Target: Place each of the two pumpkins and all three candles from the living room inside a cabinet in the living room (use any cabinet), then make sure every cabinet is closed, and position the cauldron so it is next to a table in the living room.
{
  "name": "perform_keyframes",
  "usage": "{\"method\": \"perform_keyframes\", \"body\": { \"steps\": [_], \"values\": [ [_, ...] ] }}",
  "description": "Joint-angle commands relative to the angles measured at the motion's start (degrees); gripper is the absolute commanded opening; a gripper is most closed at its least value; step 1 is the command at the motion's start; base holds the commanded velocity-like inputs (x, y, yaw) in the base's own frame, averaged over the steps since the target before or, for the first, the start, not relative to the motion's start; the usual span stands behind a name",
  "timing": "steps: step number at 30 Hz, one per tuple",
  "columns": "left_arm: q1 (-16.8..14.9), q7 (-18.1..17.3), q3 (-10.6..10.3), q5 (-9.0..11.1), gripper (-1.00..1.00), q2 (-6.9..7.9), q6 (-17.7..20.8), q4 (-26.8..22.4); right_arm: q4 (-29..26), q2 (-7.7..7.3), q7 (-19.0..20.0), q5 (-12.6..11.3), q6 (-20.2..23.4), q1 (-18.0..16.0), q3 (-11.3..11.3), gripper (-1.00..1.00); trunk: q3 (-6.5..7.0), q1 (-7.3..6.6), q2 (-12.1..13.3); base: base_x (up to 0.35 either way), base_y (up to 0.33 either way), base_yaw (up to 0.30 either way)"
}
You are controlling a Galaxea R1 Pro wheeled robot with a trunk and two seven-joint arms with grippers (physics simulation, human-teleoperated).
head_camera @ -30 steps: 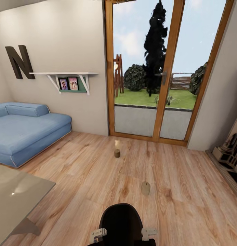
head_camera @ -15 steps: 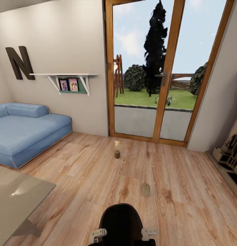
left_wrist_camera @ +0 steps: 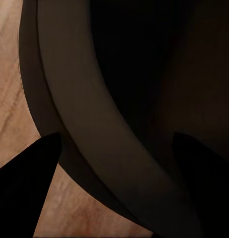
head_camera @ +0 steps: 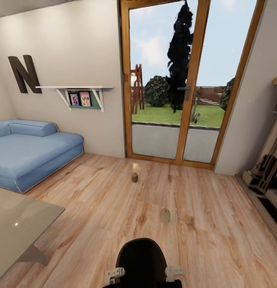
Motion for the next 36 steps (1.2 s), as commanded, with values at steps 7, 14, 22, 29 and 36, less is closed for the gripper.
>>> {"method": "perform_keyframes", "body": {
  "steps": [7, 14, 22, 29, 36],
  "values": [
    [0.0, 0.0, 0.0, -0.1, -1.0, 0.05, 0.4, 0.0, -0.7, -0.03, 1.0, -0.4, 0.4, 0.0, 0.8, -1.0, -0.05, -0.04, 0.0, -0.277, -0.167, 0.0],
    [0.0, -0.1, -0.1, -0.3, -1.0, 0.05, 0.3, 0.0, -0.7, -0.03, 0.9, -0.4, 0.5, 0.0, 0.8, -1.0, -0.05, -0.04, 0.0, -0.277, -0.169, 0.197],
    [0.0, -0.3, 0.0, -0.2, -1.0, 0.07, 0.2, 0.0, -0.7, -0.03, 0.9, -0.4, 0.5, 0.0, 0.8, -1.0, -0.05, -0.04, 0.0, -0.147, -0.098, 0.289],
    [0.0, -0.3, 0.0, -0.2, -1.0, 0.05, 0.2, 0.0, -0.7, -0.03, 0.9, -0.4, 0.5, 0.0, 0.9, -1.0, -0.05, -0.04, 0.0, -0.005, -0.004, 0.291],
    [0.0, -0.3, 0.0, -0.2, -1.0, 0.05, 0.2, 0.0, -0.7, -0.01, 0.9, -0.4, 0.5, 0.0, 0.8, -1.0, -0.05, -0.04, 0.0, -0.007, -0.002, 0.291]
  ]
}}
